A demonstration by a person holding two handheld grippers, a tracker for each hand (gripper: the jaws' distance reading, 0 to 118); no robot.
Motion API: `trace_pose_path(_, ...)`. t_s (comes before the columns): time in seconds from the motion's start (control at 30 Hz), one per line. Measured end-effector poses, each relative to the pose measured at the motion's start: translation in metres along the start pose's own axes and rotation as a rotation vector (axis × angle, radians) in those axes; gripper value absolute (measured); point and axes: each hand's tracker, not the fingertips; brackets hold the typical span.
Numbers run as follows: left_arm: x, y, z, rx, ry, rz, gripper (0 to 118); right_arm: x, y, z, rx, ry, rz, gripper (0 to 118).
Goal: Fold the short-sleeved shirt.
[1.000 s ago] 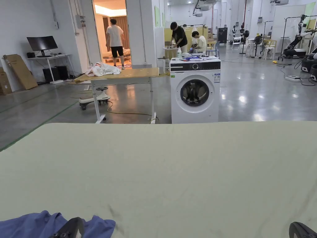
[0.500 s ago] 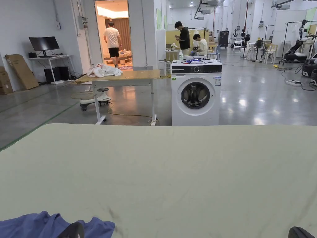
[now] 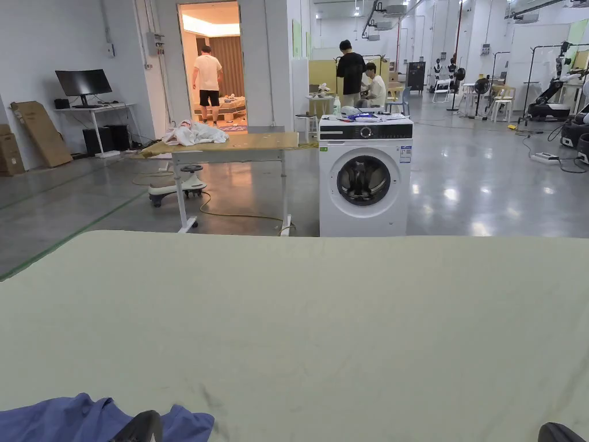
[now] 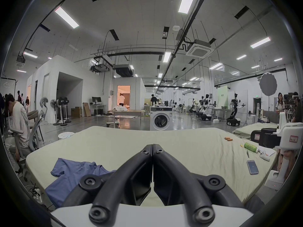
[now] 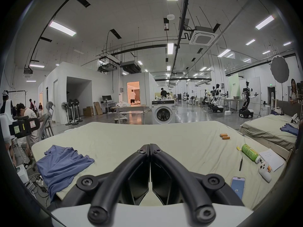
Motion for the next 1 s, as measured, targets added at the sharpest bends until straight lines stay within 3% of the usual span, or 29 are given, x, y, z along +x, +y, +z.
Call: trace_pose_path(1.0,-0.001,0.007,0.000,0.016,-0.008,0.001,0,0.017,-0.009,-0.008,0.011,0.000,-0.035,0)
